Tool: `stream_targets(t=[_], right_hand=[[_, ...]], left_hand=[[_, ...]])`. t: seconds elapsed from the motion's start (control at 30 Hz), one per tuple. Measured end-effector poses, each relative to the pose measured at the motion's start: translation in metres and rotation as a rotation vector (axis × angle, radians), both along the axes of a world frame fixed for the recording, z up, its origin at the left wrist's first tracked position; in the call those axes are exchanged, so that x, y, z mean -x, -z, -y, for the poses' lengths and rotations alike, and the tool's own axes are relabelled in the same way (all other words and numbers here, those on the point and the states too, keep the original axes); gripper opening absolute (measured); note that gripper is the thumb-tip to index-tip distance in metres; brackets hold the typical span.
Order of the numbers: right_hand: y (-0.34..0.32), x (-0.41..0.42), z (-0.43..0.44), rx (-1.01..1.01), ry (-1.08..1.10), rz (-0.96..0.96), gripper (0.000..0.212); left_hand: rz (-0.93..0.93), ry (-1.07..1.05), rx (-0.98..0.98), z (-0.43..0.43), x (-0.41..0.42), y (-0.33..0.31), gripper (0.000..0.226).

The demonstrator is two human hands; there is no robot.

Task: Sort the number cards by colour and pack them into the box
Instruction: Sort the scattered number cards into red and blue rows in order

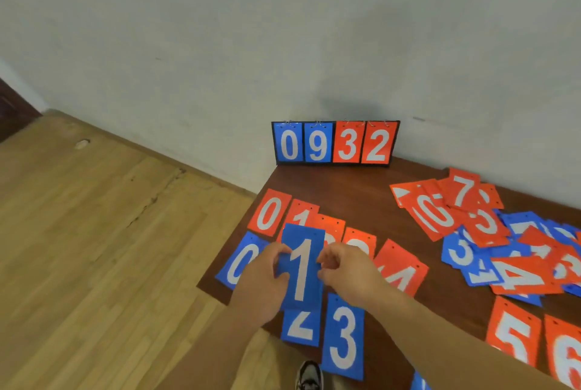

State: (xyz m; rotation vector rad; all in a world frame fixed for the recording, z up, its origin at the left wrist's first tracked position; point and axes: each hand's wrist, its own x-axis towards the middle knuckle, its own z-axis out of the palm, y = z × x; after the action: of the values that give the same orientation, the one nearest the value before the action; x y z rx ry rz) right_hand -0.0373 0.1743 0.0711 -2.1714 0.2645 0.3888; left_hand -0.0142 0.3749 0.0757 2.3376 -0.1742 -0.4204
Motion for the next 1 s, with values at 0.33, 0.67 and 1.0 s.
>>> stream_targets(t=[0.33,0.67,1.0], right_hand=[[0.067,-0.028,-0.068,0.024,-0.073,-0.242,0.020],[0.088,-0.029,-0.070,0.168,-0.151,-0.254,0.031],[0.031,-0.003,0.036,0.338,0.081,-0.067,0.039]], left_hand=[[-0.126,0.105,-0.229,-0.062,-0.027,0.070,0.040],[-0.043,0.140,-0.444,-0.063,-0.032,0.097,0.046],[0.217,0.235,-0.363,0.004,-0.034,0.068,0.050]])
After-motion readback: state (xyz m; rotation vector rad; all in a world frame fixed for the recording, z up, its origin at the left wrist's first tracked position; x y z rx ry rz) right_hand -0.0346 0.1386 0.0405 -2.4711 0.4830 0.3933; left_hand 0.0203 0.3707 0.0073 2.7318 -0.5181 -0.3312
